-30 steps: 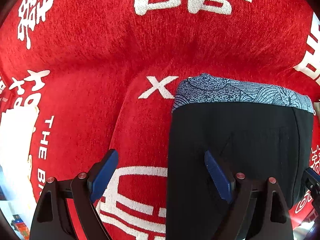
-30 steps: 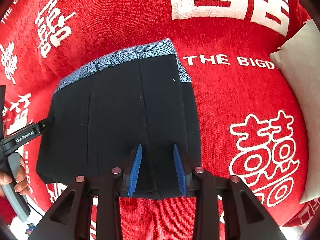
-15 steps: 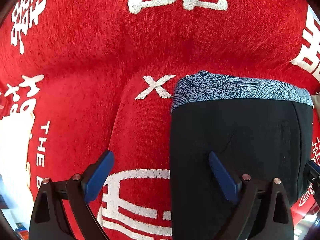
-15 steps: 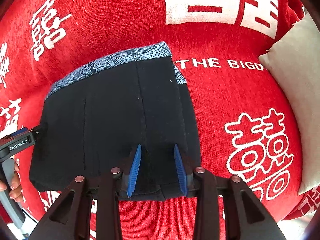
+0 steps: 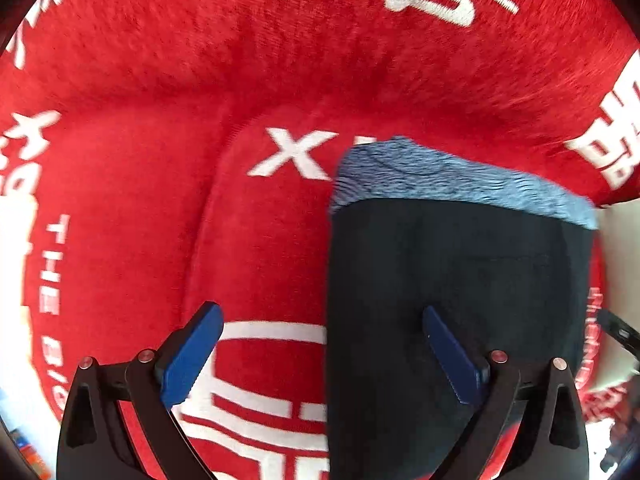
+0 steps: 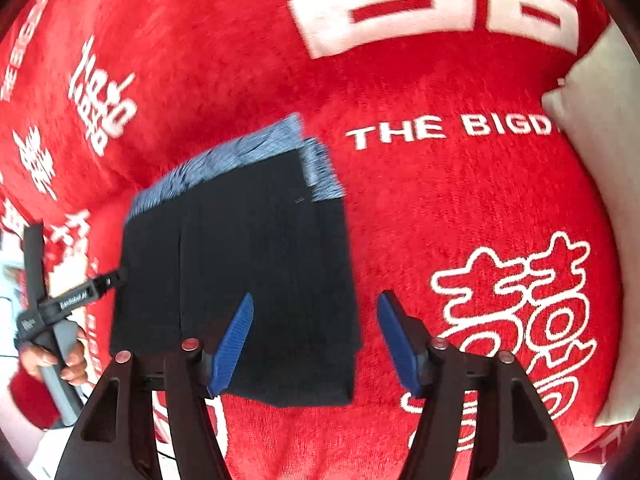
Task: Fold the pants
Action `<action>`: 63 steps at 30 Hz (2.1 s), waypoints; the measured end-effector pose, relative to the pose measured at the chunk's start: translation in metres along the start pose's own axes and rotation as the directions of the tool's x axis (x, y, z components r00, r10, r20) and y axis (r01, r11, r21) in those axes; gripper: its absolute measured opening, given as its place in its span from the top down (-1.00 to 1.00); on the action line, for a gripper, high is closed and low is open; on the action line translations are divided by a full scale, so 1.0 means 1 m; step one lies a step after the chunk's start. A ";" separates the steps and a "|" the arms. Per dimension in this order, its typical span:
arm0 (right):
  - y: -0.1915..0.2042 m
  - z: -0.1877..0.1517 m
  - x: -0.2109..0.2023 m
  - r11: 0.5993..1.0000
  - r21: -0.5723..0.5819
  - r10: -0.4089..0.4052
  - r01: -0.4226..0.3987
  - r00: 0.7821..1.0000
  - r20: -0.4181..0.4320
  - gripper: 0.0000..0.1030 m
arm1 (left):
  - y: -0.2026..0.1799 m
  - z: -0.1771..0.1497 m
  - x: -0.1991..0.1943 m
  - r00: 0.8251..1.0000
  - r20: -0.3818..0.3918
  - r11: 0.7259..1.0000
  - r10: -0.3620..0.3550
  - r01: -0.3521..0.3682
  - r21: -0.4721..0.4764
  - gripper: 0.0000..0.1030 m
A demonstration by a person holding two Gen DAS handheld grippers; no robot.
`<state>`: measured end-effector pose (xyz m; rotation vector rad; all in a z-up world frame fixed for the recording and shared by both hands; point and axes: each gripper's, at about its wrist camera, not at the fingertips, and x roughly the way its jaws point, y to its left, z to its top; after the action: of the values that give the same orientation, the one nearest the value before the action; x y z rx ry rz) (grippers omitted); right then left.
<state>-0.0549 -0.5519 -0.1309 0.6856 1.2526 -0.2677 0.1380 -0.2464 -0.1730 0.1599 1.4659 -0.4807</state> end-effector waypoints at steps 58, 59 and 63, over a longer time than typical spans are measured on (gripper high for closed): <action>-0.060 -0.030 0.010 0.800 0.289 0.578 -0.526 0.804 -0.137 0.22 | -0.045 -0.062 -0.029 0.955 -0.113 0.958 -0.276 0.283 0.047 -0.39; -0.060 -0.037 0.009 0.804 0.288 0.573 -0.520 0.808 -0.140 0.22 | -0.046 -0.068 -0.025 0.955 -0.119 0.959 -0.272 0.279 0.050 -0.39; -0.062 -0.063 0.023 0.835 0.299 0.520 -0.462 0.840 -0.153 0.21 | -0.038 -0.089 0.000 0.961 -0.145 0.969 -0.234 0.244 0.050 -0.42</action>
<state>-0.1306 -0.5571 -0.1820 1.2652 1.2188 0.0921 0.0411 -0.2454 -0.1763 0.0700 1.6140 -0.7282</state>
